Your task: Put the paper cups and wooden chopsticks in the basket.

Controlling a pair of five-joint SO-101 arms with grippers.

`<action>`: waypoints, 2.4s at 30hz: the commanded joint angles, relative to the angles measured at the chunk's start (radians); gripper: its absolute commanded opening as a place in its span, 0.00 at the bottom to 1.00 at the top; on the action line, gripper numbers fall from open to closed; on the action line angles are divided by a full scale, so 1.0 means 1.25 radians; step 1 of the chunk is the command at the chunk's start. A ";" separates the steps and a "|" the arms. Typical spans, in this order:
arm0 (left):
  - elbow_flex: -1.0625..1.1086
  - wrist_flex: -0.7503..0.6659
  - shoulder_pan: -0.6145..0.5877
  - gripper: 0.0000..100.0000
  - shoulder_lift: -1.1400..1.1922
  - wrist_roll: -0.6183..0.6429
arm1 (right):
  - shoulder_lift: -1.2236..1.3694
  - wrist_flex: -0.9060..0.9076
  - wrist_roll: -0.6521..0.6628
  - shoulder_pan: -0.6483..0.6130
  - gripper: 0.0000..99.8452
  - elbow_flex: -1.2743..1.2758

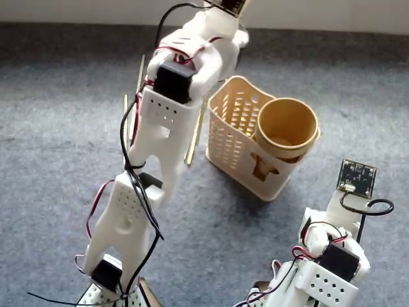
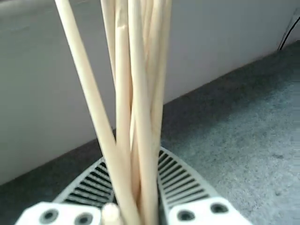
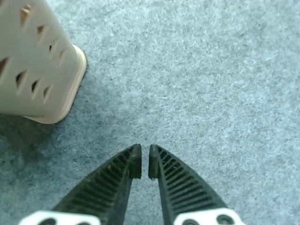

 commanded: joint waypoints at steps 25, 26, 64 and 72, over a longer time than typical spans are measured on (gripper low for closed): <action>0.114 -0.216 0.122 0.00 -0.163 0.006 | -0.006 -0.009 0.004 -0.007 0.05 -0.003; 0.117 -0.216 0.122 0.00 -0.163 0.006 | -0.006 -0.009 0.004 -0.007 0.05 -0.003; 0.098 -0.077 0.105 0.00 -0.145 0.087 | -0.006 -0.013 0.004 -0.007 0.05 -0.003; 0.099 0.027 0.072 0.00 -0.142 0.150 | -0.006 -0.013 0.004 -0.007 0.05 -0.003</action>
